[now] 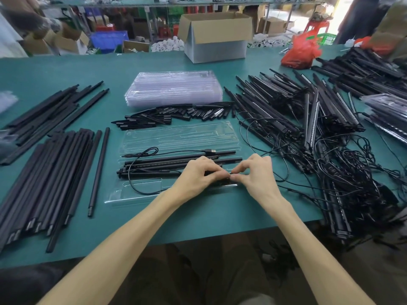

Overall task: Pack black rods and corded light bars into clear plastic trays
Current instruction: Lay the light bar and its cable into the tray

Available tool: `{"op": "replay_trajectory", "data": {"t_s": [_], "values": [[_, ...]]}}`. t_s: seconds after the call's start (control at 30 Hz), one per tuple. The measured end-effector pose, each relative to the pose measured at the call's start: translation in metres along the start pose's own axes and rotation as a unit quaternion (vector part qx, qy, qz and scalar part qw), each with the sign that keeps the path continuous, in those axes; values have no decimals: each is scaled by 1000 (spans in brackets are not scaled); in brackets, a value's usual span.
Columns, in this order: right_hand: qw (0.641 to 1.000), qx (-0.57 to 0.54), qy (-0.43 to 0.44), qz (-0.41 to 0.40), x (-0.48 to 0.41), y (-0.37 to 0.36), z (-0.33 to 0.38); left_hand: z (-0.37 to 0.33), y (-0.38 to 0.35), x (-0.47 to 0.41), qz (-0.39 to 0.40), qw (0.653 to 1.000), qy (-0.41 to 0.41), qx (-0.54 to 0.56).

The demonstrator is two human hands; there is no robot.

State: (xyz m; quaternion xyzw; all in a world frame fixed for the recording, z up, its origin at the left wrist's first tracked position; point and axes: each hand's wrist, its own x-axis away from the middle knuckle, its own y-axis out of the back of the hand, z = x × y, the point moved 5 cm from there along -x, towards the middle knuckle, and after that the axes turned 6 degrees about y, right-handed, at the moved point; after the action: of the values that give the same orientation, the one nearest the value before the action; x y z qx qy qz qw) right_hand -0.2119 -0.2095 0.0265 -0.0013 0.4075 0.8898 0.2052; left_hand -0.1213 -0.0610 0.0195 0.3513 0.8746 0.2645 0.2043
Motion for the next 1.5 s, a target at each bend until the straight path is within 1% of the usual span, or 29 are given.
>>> {"op": "replay_trajectory", "data": {"t_s": [0.1, 0.27, 0.43, 0.57, 0.67, 0.77, 0.87, 0.97, 1.03, 1.07, 1.13, 1.17, 1.2, 1.27, 1.3, 1.43, 1.5], "values": [[1000, -6, -8, 18, -2, 1, -3, -1, 0, -1, 18, 1000, 10, 17], [999, 0, -22, 26, -7, 1, -4, -1, -2, -1, 56, 997, 30, 51], [997, 65, -13, 33, -8, 0, -1, -5, -3, -3, 42, 999, 11, 15], [994, 100, 22, 37, -6, 0, 3, -2, -4, -5, 43, 999, 21, 0], [995, 88, 38, 40, -5, -2, 4, -1, -3, -7, 41, 999, 33, -7], [996, 69, 33, 39, -6, -2, 2, -1, -6, -8, 28, 999, 41, -18], [998, 61, 21, 9, -5, -5, 0, 0, -8, -8, 12, 999, 38, -24], [999, 51, 1, -10, -4, -11, -1, 0, -8, -7, 14, 999, 39, -25], [999, 48, -2, -10, -4, -14, 0, -1, -5, -7, 31, 998, 48, -3], [999, 42, 2, -11, -3, -14, 0, -3, -1, -7, 38, 997, 53, 28], [999, 27, 19, -19, -1, -15, 1, -6, 16, -6, 34, 992, 61, 101], [999, 19, 26, -25, 0, -16, 1, -7, 27, -6, 24, 992, 60, 110], [999, 12, 31, -31, 2, -16, 1, -6, 40, -6, 9, 994, 55, 90], [999, 2, 35, -38, 4, -18, 1, -2, 66, -3, -13, 999, 50, -6], [999, -1, 34, -41, 4, -19, 1, 1, 76, 0, -9, 997, 53, -52], [998, -17, 30, -48, 4, -19, 0, 13, 80, 16, 75, 983, 68, -156], [998, -19, 28, -50, 5, -19, 0, 17, 74, 20, 85, 980, 67, -167]]}}
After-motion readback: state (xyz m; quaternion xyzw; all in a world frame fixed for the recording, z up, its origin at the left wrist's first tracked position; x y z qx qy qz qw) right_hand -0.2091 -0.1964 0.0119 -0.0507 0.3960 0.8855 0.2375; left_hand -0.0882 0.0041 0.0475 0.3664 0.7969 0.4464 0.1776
